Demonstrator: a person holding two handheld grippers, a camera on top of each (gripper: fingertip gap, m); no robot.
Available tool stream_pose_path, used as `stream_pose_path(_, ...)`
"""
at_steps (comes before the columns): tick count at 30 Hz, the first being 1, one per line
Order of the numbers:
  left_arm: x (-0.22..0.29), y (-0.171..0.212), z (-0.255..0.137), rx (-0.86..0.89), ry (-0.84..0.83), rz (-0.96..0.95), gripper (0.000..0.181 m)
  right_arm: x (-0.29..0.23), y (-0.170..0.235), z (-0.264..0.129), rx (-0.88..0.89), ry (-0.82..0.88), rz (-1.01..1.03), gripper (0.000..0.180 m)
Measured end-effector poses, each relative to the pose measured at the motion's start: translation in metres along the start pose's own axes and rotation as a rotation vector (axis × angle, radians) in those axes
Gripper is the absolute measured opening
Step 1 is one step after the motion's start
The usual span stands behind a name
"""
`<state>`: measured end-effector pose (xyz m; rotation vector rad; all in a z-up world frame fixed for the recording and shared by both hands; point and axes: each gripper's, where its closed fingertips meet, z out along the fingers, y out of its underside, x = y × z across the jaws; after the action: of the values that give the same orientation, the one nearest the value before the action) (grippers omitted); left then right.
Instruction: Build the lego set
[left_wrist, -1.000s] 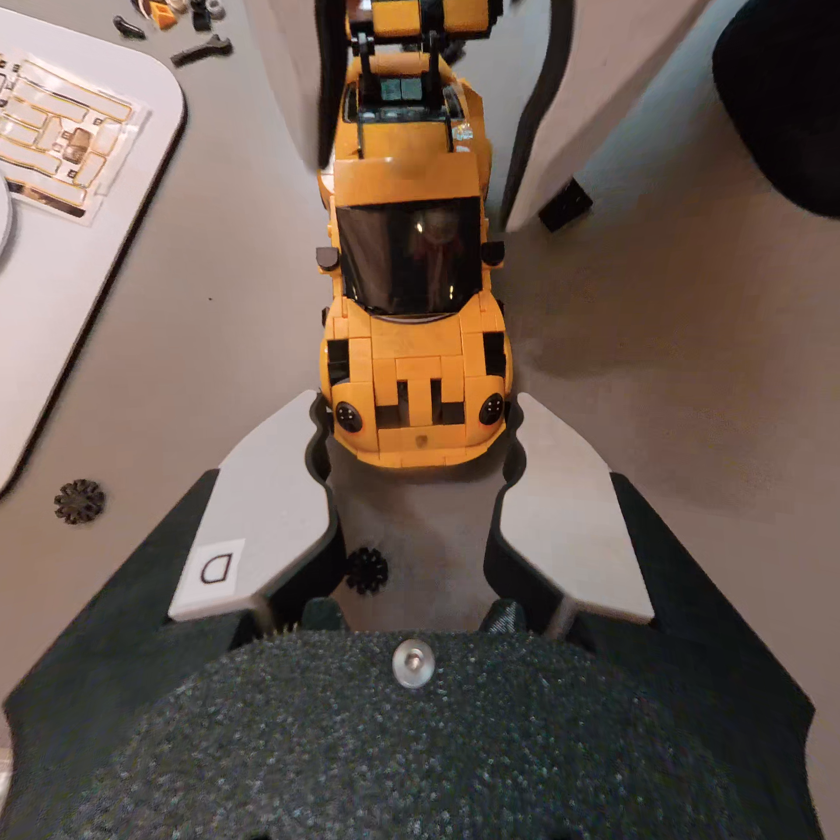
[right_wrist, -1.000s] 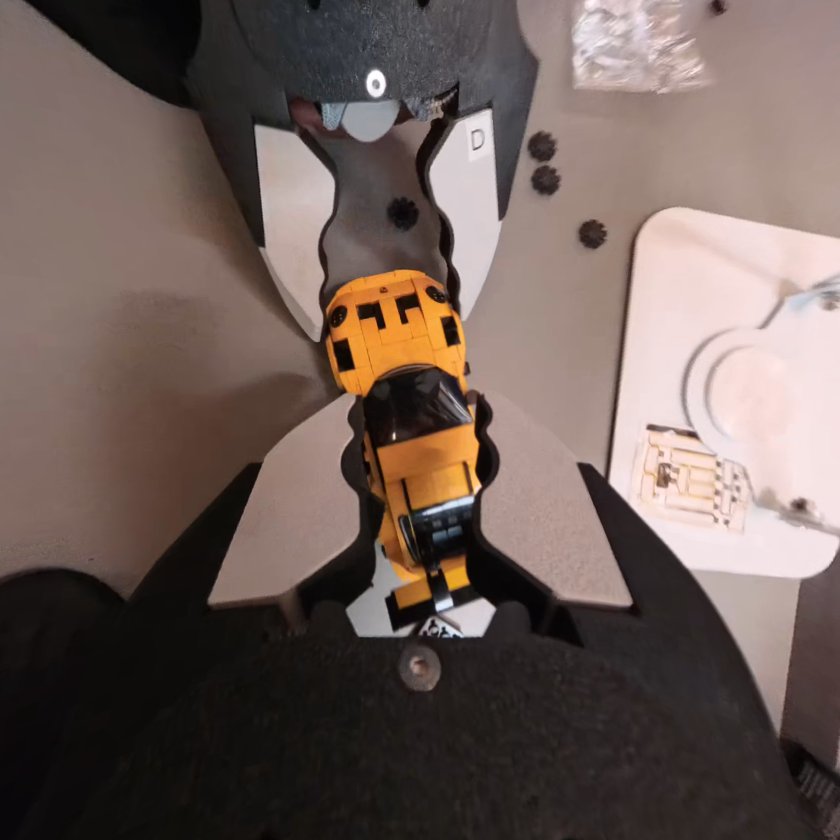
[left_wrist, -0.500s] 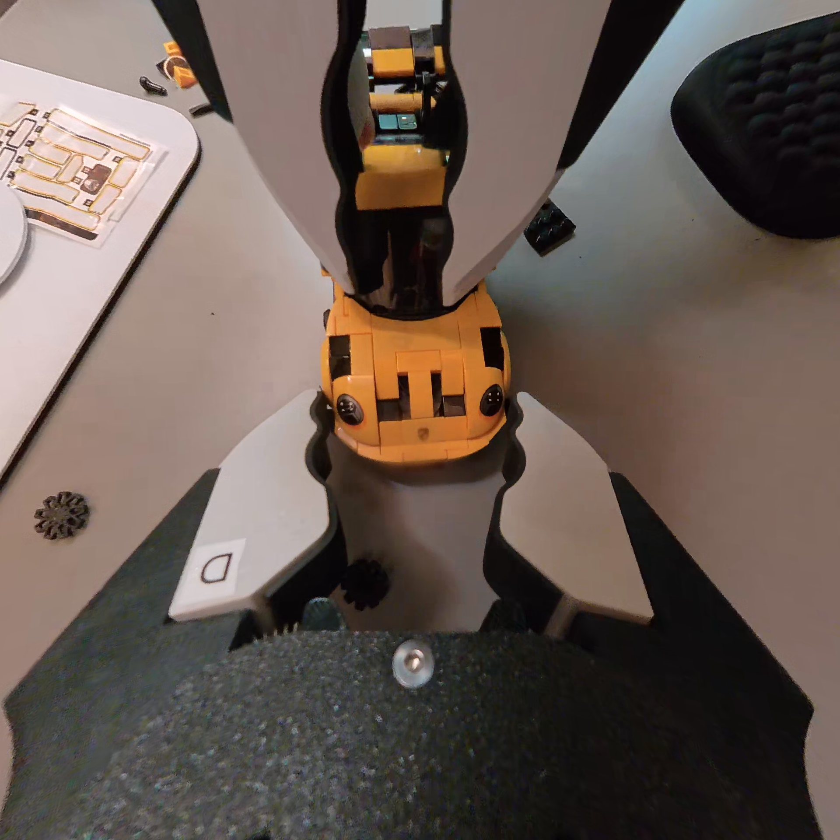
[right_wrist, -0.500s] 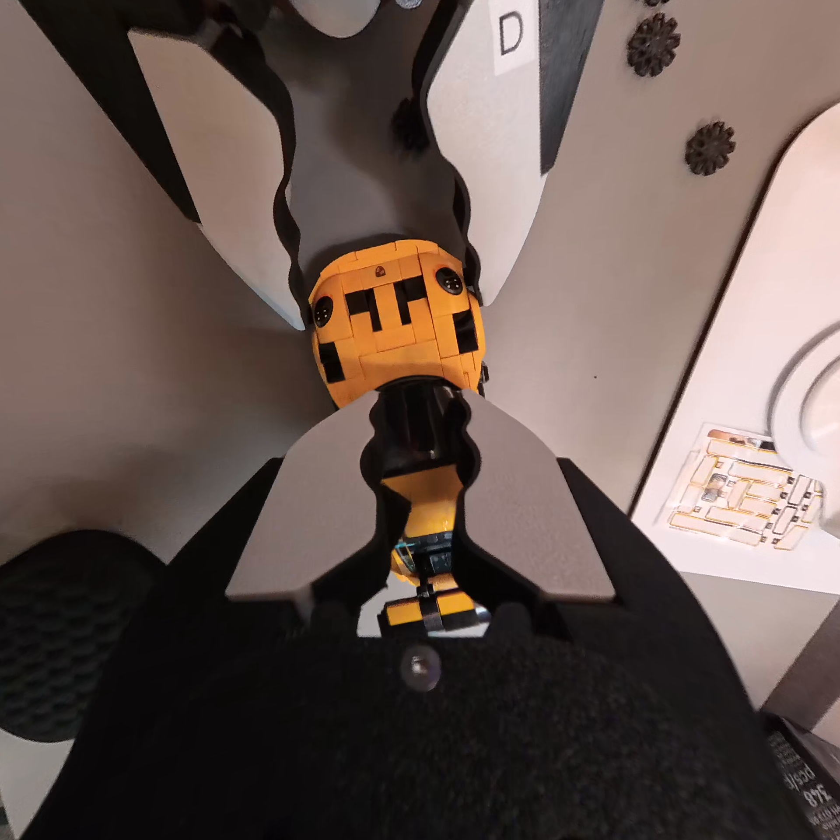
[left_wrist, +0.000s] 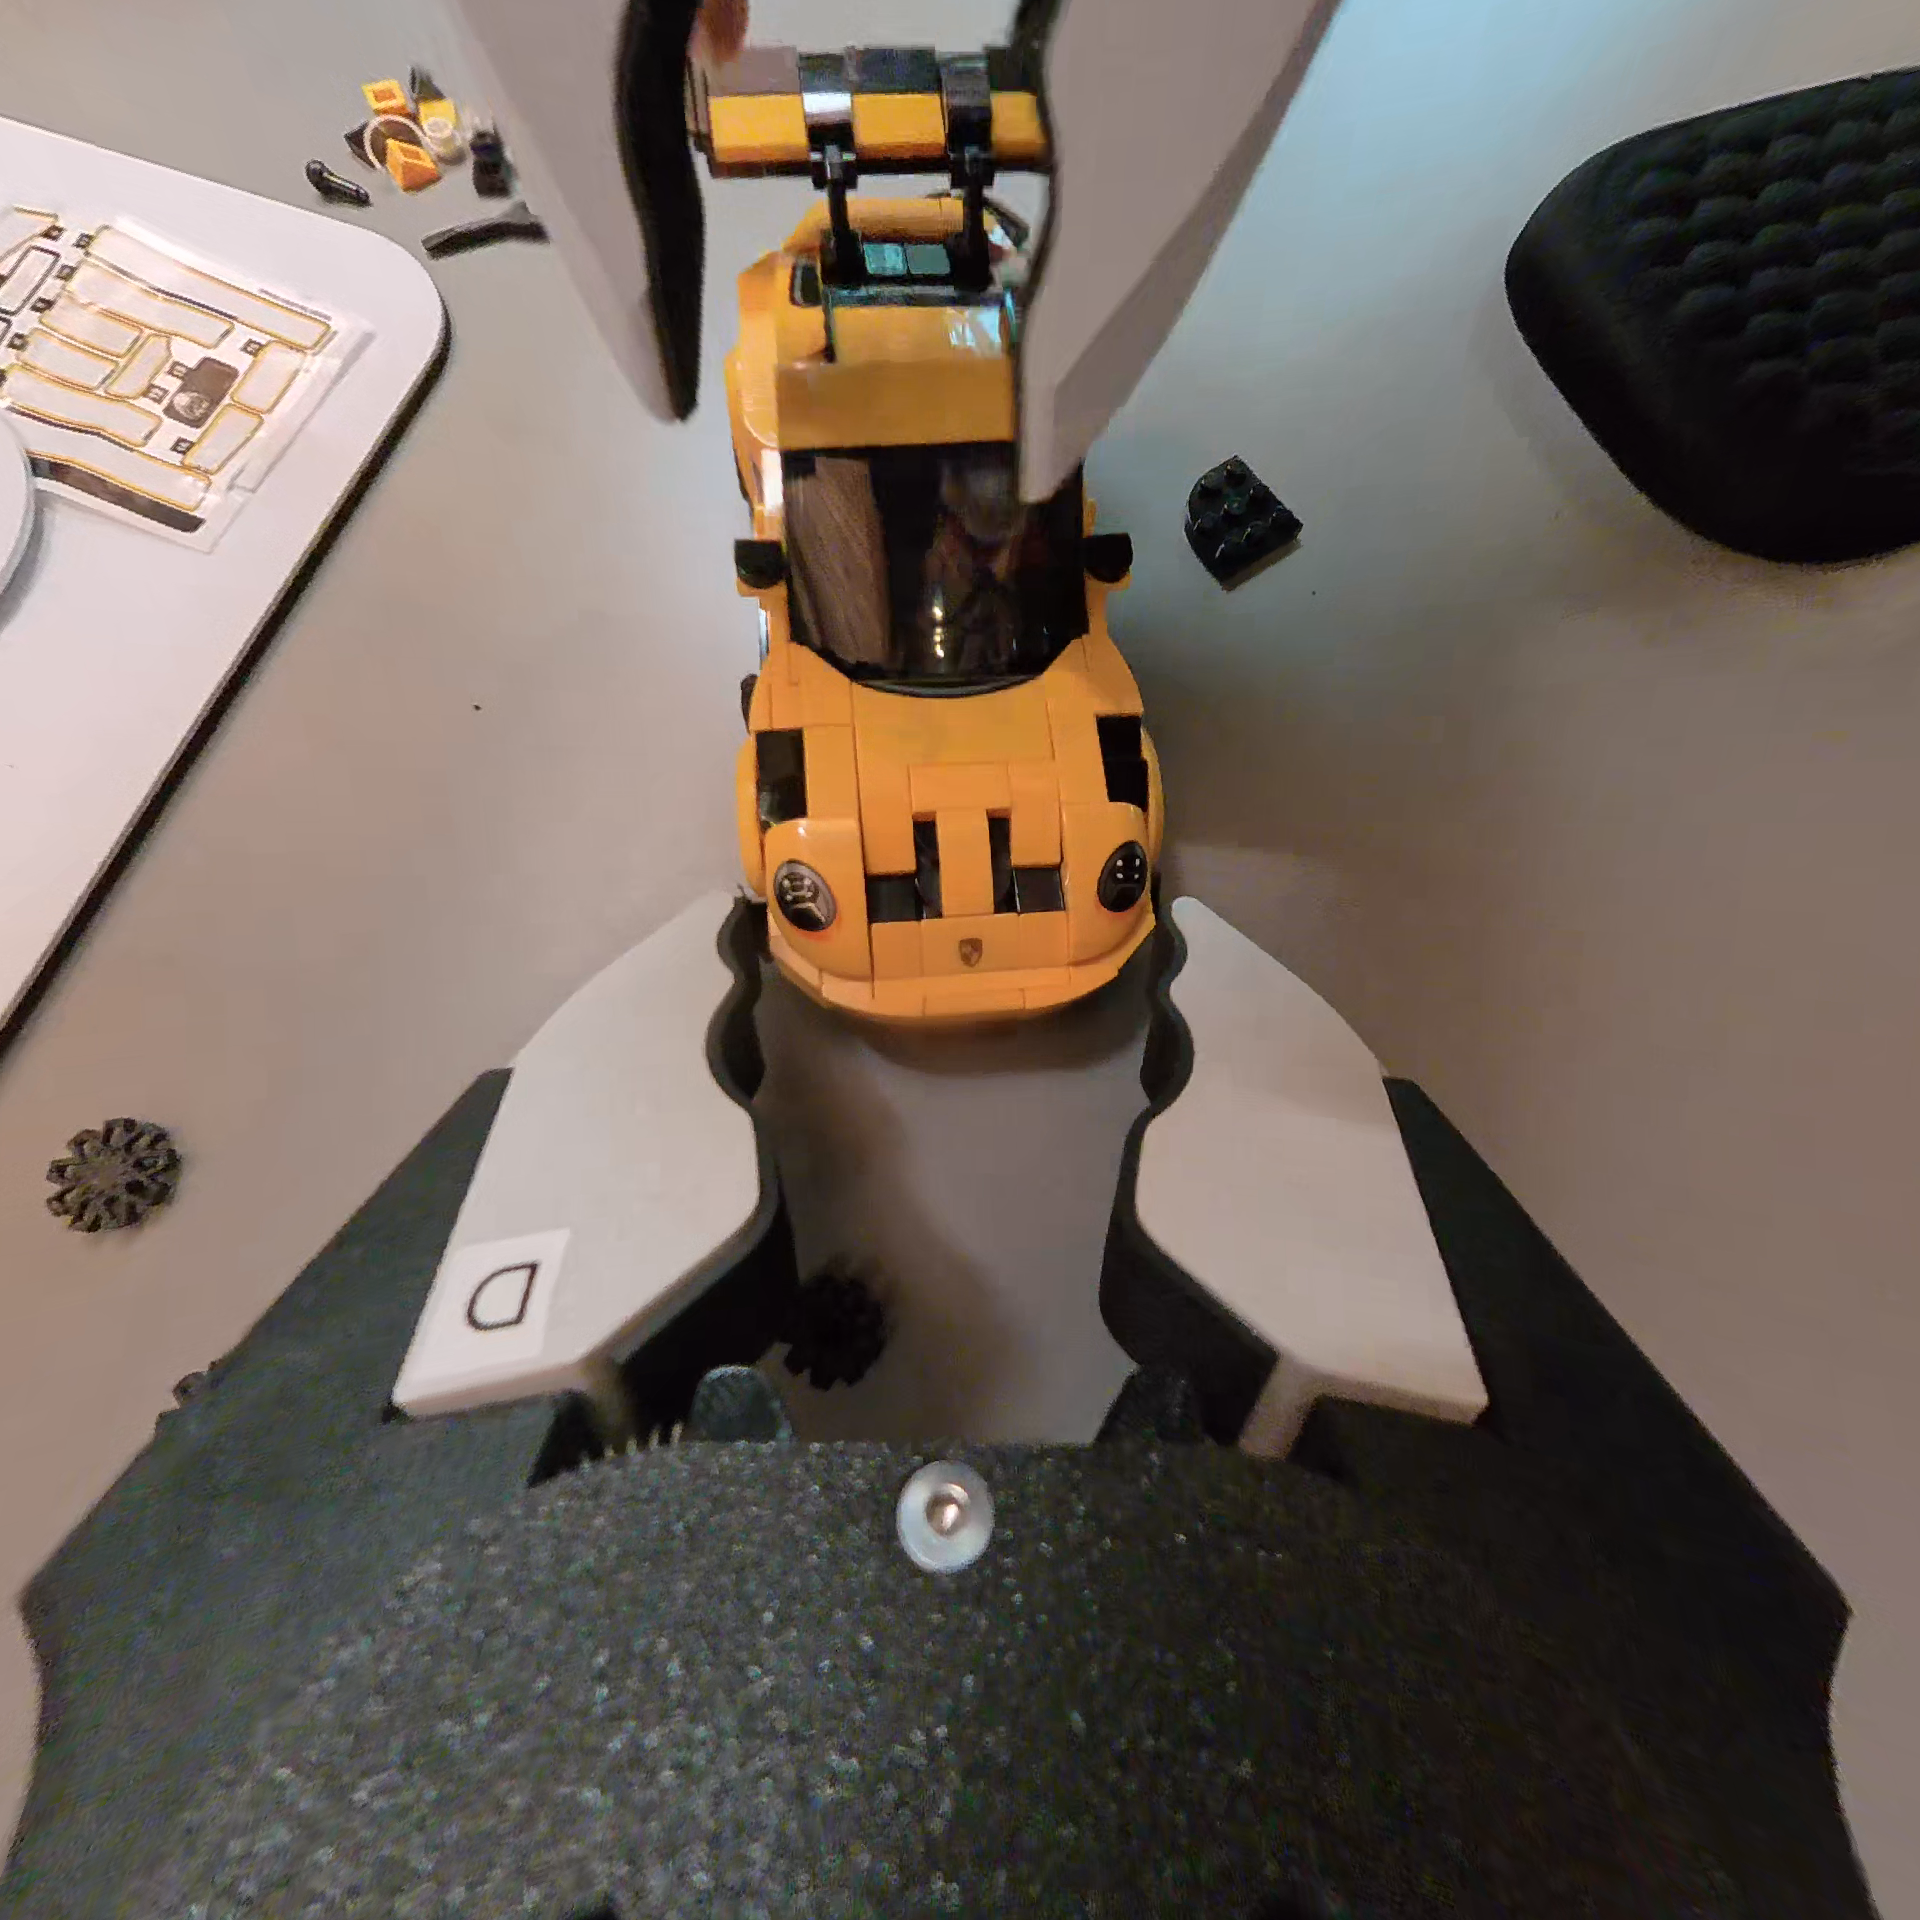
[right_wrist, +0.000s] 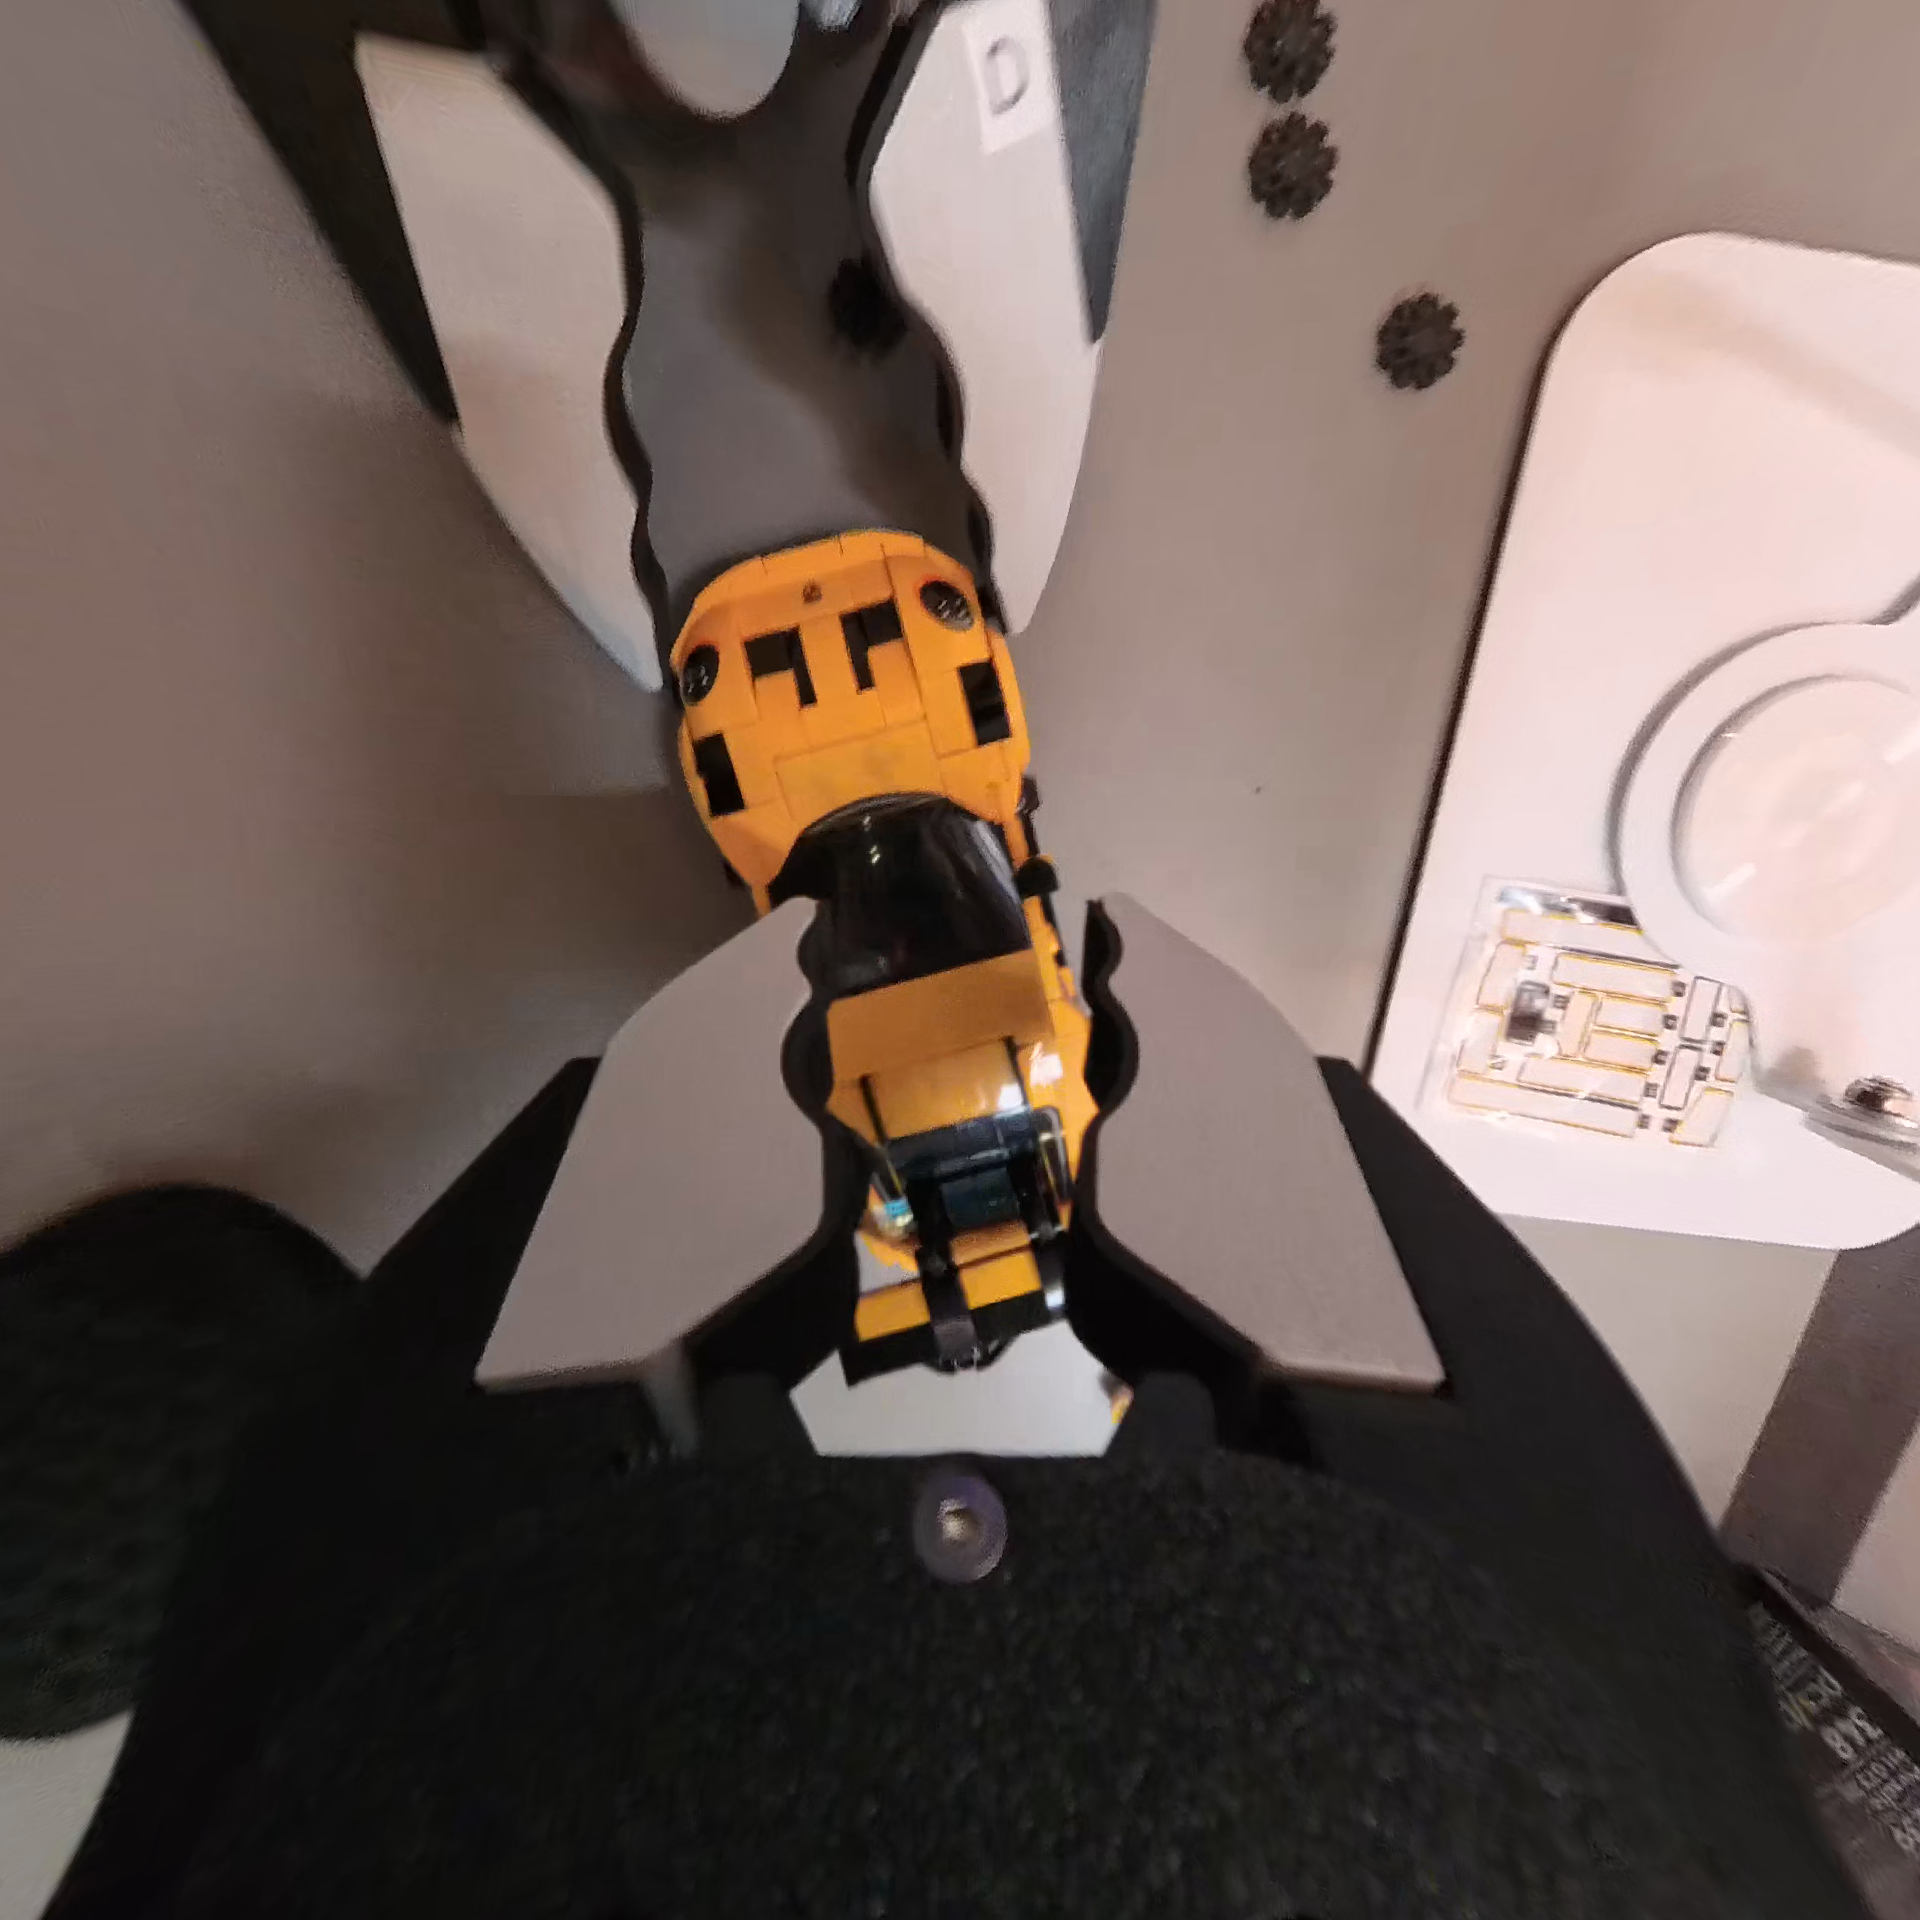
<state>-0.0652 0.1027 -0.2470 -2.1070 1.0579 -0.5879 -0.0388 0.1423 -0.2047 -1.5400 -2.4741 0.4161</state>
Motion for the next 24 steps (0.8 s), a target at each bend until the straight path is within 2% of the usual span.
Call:
stream_pose_path(3,0.001,-0.009,-0.002,0.054,0.0,0.011,0.073,-0.008,0.01,0.007,-0.064,-0.02,-0.066,0.056)
stream_pose_path(6,0.002,-0.009,0.002,0.051,-0.013,0.043,0.077,-0.008,0.016,0.012,-0.103,-0.014,-0.081,0.051)
stream_pose_path(11,-0.001,-0.008,0.005,0.038,-0.032,0.054,0.073,-0.008,0.018,0.013,-0.122,-0.018,-0.08,0.051)
stream_pose_path(24,-0.001,-0.007,0.005,0.029,-0.035,0.051,0.073,-0.008,0.02,0.013,-0.302,-0.033,-0.089,0.051)
